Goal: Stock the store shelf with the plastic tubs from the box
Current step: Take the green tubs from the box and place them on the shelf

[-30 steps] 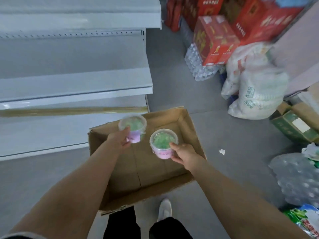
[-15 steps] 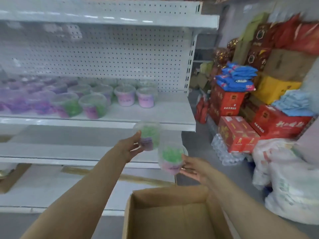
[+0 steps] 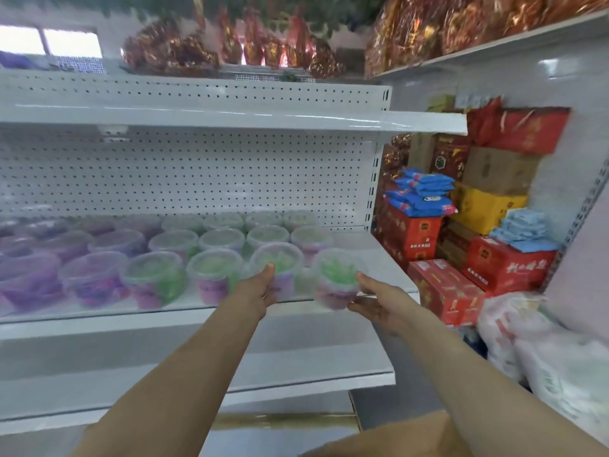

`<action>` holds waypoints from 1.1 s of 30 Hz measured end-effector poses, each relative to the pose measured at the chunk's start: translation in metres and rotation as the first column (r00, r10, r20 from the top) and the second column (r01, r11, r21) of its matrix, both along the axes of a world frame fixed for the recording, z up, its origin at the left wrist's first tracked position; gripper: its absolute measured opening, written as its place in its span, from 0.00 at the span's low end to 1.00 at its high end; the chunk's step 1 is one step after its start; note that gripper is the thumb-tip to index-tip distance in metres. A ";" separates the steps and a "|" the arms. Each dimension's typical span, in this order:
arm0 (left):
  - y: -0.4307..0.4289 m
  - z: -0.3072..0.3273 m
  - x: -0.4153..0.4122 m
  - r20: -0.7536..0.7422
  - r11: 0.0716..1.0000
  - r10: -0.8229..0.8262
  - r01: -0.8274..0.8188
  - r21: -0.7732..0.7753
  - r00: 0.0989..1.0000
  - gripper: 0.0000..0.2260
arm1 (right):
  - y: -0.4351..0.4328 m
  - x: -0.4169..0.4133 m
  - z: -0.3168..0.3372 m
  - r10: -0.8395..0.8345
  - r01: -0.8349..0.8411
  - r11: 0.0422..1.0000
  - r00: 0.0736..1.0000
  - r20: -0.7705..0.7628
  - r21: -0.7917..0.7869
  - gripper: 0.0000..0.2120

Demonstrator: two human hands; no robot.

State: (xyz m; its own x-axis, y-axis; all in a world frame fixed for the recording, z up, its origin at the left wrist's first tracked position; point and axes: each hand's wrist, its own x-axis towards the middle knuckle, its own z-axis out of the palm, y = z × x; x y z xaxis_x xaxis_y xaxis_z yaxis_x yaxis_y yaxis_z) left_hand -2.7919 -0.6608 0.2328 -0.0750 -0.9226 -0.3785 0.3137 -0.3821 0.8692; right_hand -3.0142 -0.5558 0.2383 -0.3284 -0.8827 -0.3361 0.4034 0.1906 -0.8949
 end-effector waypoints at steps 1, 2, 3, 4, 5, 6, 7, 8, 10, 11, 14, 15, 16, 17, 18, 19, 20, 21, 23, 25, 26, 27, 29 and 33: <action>-0.006 -0.001 0.001 0.007 1.000 -0.004 0.004 0.006 1.000 0.12 | -0.008 0.006 0.002 -0.037 0.038 0.999 0.999 -0.025 0.019 0.18; -0.011 -0.002 0.003 0.020 1.000 -0.013 0.013 0.008 1.000 0.12 | -0.013 0.012 0.003 -0.069 0.071 0.997 0.996 -0.055 0.044 0.20; -0.016 -0.004 0.004 0.033 1.000 -0.027 0.026 0.015 0.999 0.13 | -0.019 0.015 0.003 -0.097 0.103 0.992 0.991 -0.088 0.067 0.22; -0.023 -0.007 0.006 0.031 0.998 -0.048 0.047 0.033 0.998 0.13 | -0.024 0.019 0.003 -0.126 0.136 0.987 0.985 -0.114 0.082 0.22; -0.031 -0.011 0.007 0.010 0.997 -0.061 0.061 0.051 0.998 0.15 | -0.029 0.022 0.002 -0.157 0.171 0.981 0.978 -0.139 0.095 0.22; -0.037 -0.014 0.009 -0.014 0.997 -0.057 0.058 0.057 0.998 0.17 | -0.033 0.026 0.001 -0.185 0.203 0.973 0.970 -0.160 0.106 0.23; -0.047 -0.022 0.011 -0.023 0.997 -0.051 0.052 0.056 0.998 0.19 | -0.038 0.029 0.000 -0.206 0.228 0.967 0.962 -0.177 0.114 0.24; -0.063 -0.035 0.010 -0.014 0.997 -0.050 0.051 0.053 0.999 0.22 | -0.043 0.032 -0.001 -0.223 0.245 0.963 0.957 -0.183 0.110 0.27; -0.091 -0.062 0.005 0.000 0.997 -0.052 0.052 0.061 0.999 0.26 | -0.052 0.038 -0.004 -0.263 0.277 0.958 0.951 -0.163 0.071 0.33; -0.094 -0.065 0.004 0.005 0.998 -0.024 0.024 0.057 1.000 0.26 | -0.055 0.041 -0.006 -0.267 0.278 0.959 0.952 -0.148 0.059 0.35; -0.056 -0.028 0.010 0.030 0.998 0.041 -0.043 0.051 0.999 0.17 | -0.057 0.053 -0.003 -0.267 0.273 0.961 0.957 -0.112 0.047 0.33; -0.046 -0.018 0.010 0.031 0.998 0.031 -0.033 0.054 0.999 0.14 | -0.057 0.057 0.000 -0.265 0.272 0.961 0.958 -0.110 0.050 0.29; -0.039 -0.013 0.011 0.030 0.999 0.020 -0.022 0.049 0.999 0.12 | -0.057 0.060 0.001 -0.261 0.268 0.962 0.959 -0.112 0.057 0.26; -0.037 -0.013 0.011 0.036 0.999 0.018 -0.020 0.050 0.999 0.12 | -0.059 0.061 0.002 -0.253 0.264 0.961 0.959 -0.128 0.080 0.25; -0.034 -0.012 0.011 0.019 0.999 0.016 -0.017 0.052 1.000 0.13 | -0.060 0.062 0.003 -0.250 0.266 0.959 0.957 -0.147 0.103 0.24; -0.033 -0.013 0.012 -0.001 0.998 0.016 -0.016 0.058 1.000 0.13 | -0.061 0.062 0.004 -0.244 0.265 0.957 0.955 -0.167 0.120 0.24; -0.030 -0.012 0.014 -0.017 0.998 0.022 -0.021 0.058 1.000 0.11 | -0.062 0.062 0.004 -0.239 0.264 0.956 0.953 -0.185 0.127 0.24; -0.027 -0.010 0.015 -0.027 0.997 0.044 -0.043 0.065 0.999 0.10 | -0.063 0.061 0.004 -0.224 0.255 0.957 0.952 -0.208 0.138 0.24; -0.026 -0.011 0.017 -0.018 0.999 0.024 -0.023 0.049 1.000 0.17 | -0.062 0.061 0.004 -0.185 0.236 0.957 0.945 -0.271 0.168 0.23; -0.020 -0.009 0.019 0.042 1.000 -0.002 0.001 0.028 0.999 0.25 | -0.058 0.060 0.007 -0.140 0.209 0.959 0.937 -0.321 0.192 0.21; -0.017 -0.006 0.019 0.070 1.000 0.008 -0.010 0.026 0.998 0.27 | -0.055 0.059 0.010 -0.116 0.193 0.960 0.934 -0.339 0.204 0.21; -0.012 -0.002 0.019 0.086 1.000 0.016 -0.018 0.025 0.996 0.28 | -0.053 0.058 0.013 -0.095 0.183 0.960 0.926 -0.366 0.212 0.20; -0.003 0.006 0.019 0.129 0.999 0.031 -0.034 0.015 0.991 0.30 | -0.049 0.057 0.023 -0.091 0.199 0.961 0.884 -0.459 0.191 0.22; 0.014 0.031 0.024 0.334 0.997 0.028 0.000 -0.082 0.942 0.29 | -0.039 0.061 0.048 -0.004 0.120 0.988 0.651 -0.759 0.098 0.24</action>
